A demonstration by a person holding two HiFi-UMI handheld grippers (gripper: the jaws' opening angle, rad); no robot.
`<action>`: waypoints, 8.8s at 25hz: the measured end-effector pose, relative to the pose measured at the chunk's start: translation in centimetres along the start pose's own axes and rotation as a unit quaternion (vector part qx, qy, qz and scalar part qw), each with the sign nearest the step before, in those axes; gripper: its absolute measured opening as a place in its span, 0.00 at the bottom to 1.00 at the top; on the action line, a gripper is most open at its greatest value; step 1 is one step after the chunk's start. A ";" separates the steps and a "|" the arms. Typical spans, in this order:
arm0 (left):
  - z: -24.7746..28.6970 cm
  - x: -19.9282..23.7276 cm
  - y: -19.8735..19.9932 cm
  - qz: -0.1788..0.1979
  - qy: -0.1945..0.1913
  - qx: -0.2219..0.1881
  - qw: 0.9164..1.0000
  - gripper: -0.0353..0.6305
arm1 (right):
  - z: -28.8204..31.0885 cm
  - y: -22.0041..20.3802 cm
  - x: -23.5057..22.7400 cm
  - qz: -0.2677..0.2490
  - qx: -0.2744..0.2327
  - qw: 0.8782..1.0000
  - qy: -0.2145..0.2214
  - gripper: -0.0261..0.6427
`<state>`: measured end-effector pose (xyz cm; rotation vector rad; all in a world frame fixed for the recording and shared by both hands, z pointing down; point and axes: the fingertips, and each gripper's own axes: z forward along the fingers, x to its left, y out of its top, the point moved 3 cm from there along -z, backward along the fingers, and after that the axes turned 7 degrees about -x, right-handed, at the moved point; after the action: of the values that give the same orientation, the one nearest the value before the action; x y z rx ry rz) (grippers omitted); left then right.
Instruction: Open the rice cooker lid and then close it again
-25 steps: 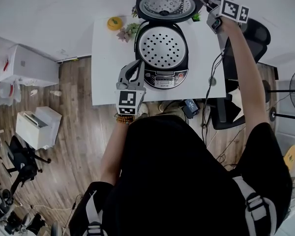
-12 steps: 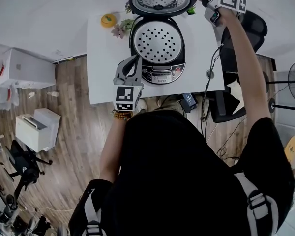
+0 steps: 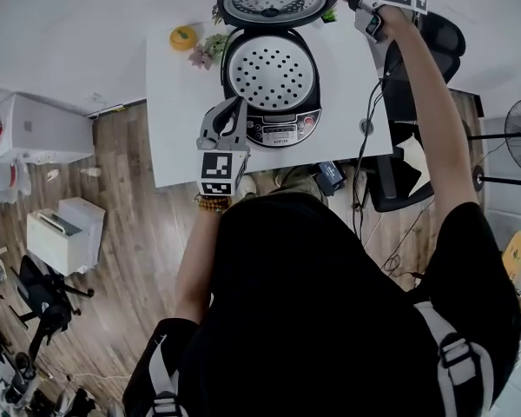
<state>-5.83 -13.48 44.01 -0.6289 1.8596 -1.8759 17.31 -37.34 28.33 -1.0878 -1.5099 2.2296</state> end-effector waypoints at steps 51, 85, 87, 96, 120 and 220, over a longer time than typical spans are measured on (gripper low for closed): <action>0.8 -0.7 -1.5 0.004 -0.031 0.024 0.999 0.09 | -4.1 -4.4 3.0 -0.026 -0.048 0.998 0.009 0.34; 0.4 -2.7 -1.5 0.023 -0.051 0.019 0.998 0.09 | -8.0 -10.4 5.8 -0.082 -0.076 0.993 0.024 0.35; 0.4 -2.8 -1.5 0.023 -0.052 0.020 0.998 0.09 | -8.2 -10.9 6.1 -0.084 -0.078 0.993 0.024 0.35; 0.4 -3.6 -1.7 0.026 -0.063 0.024 0.997 0.09 | -8.8 -12.4 6.4 -0.085 -0.077 0.993 0.027 0.35; 0.6 -3.6 -1.8 0.024 -0.065 0.027 0.997 0.09 | -10.2 -16.5 7.0 -0.095 -0.068 0.993 0.019 0.36; 3.4 -0.3 -6.1 -0.065 -0.098 0.262 0.958 0.09 | -8.1 -29.4 5.1 -0.250 0.345 0.896 -0.126 0.09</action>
<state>-3.50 -15.93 50.08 -0.7259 1.1478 -2.1774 13.35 -15.90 50.23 -0.1725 -0.7920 2.2647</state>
